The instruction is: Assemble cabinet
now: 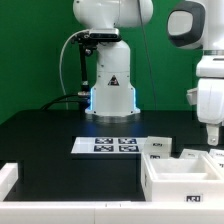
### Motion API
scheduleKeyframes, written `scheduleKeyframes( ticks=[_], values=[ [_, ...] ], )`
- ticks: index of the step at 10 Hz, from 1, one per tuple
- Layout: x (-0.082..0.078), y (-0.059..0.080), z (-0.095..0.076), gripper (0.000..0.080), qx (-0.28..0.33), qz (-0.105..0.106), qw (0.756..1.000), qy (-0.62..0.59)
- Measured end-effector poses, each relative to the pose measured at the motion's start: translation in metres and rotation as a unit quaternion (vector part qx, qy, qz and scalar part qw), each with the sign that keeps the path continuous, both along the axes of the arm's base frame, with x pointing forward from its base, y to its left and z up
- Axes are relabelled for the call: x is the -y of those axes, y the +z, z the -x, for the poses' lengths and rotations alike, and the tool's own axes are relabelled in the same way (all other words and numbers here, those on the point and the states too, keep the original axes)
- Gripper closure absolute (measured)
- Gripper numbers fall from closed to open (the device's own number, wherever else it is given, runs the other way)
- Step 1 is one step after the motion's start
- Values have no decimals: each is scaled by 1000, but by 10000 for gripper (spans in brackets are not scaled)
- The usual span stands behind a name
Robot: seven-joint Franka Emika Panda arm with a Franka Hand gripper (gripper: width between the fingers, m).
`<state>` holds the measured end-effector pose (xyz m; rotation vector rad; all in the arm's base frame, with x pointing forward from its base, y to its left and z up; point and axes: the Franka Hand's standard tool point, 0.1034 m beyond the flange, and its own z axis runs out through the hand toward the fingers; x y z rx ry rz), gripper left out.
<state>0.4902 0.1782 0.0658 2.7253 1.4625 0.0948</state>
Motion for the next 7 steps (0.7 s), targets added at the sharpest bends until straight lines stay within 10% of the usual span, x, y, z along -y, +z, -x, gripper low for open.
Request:
scheduleKeyframes(
  ticks=[7],
  values=[
    [-16, -50, 22, 3, -12, -11, 999, 41]
  ],
)
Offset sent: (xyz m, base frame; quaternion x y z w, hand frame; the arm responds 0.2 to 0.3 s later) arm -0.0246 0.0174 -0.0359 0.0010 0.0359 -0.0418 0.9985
